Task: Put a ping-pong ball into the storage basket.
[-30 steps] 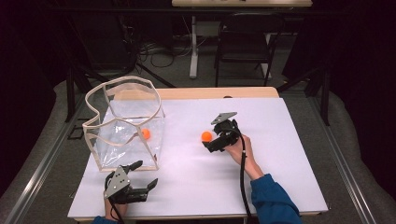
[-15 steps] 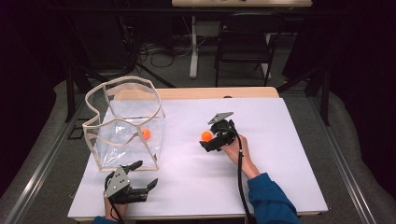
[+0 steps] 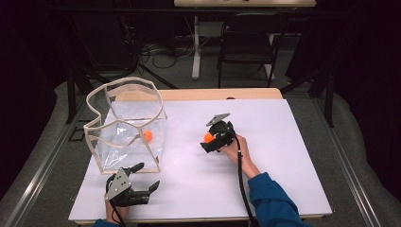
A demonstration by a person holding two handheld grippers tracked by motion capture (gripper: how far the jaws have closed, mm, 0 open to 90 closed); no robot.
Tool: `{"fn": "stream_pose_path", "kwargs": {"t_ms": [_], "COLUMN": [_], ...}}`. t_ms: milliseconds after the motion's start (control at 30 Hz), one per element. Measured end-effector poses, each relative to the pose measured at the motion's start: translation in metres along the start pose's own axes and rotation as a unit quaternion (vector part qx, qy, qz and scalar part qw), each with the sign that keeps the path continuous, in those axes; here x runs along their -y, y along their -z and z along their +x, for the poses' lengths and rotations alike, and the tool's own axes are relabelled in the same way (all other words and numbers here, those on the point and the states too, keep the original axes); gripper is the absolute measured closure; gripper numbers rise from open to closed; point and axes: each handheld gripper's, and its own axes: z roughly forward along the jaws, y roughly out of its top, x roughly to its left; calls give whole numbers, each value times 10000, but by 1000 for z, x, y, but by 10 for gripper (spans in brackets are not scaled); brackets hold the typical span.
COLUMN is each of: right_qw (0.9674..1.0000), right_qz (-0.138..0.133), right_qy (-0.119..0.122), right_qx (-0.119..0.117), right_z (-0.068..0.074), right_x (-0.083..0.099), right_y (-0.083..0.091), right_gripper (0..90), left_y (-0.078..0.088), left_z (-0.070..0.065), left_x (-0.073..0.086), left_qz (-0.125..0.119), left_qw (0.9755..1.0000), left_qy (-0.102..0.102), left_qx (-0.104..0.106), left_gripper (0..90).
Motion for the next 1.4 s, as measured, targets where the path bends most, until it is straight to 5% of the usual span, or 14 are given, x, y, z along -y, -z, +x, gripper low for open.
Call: {"fn": "stream_pose_path", "kwargs": {"t_ms": [1000,1400], "right_qw": [9993,9991], "right_qz": [263,324], "right_qy": [-234,-196], "right_qx": [127,176], "right_z": [-7,-5], "right_x": [0,-1], "right_y": [-17,-16], "right_gripper": [497,505], "left_y": [0,1], "left_z": [-1,-1], "left_x": [0,0], "left_qz": [1,-7], "left_qw": [10000,10000], "left_qy": [6,-36], "left_qx": [25,21], "left_gripper": [159,159]}}
